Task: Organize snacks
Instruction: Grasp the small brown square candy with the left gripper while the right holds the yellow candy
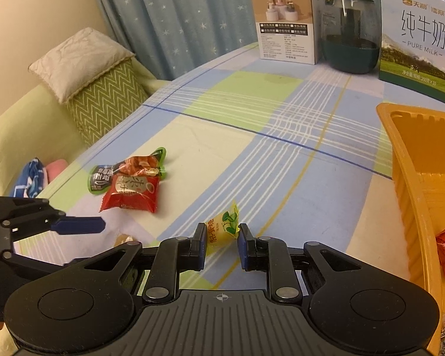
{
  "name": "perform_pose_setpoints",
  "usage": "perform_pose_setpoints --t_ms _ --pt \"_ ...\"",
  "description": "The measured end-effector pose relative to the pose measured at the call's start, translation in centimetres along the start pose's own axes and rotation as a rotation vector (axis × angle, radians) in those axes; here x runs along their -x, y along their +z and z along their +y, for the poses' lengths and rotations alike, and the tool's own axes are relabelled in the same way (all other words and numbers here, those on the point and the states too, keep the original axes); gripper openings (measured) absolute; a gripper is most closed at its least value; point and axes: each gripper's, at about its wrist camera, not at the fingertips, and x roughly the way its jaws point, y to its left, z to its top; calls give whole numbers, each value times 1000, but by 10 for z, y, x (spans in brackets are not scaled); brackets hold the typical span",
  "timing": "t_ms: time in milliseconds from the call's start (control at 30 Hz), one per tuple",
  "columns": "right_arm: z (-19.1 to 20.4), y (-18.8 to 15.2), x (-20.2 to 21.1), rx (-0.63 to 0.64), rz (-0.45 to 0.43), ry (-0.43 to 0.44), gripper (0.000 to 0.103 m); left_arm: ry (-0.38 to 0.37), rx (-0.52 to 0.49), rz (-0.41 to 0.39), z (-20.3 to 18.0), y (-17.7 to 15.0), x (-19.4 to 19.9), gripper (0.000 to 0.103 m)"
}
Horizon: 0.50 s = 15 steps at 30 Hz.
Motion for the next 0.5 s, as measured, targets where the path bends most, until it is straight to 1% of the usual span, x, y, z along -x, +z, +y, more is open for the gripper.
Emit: perform_pose_setpoints --t_ms 100,133,167,267,333,400,433,500 --pt "0 0 0 0 3 2 22 4 -21 -18 -3 2 -6 45" --pt "0 0 -1 -1 4 3 22 1 -13 -16 -2 4 -7 43" --pt "-1 0 0 -3 5 5 22 -7 -6 -16 -2 5 -8 37" --pt "-2 0 -1 -6 9 12 22 -31 -7 -14 -4 6 -8 26" --pt "-2 0 -1 -6 13 17 22 -50 10 -6 -4 7 -7 23" --pt "-2 0 -2 -4 16 20 22 -76 44 3 -3 7 -7 23" --pt "-2 0 -2 -5 19 23 22 -87 62 6 -2 8 -7 21" --pt "-1 -1 -3 3 27 33 22 -83 72 3 -3 10 -5 17"
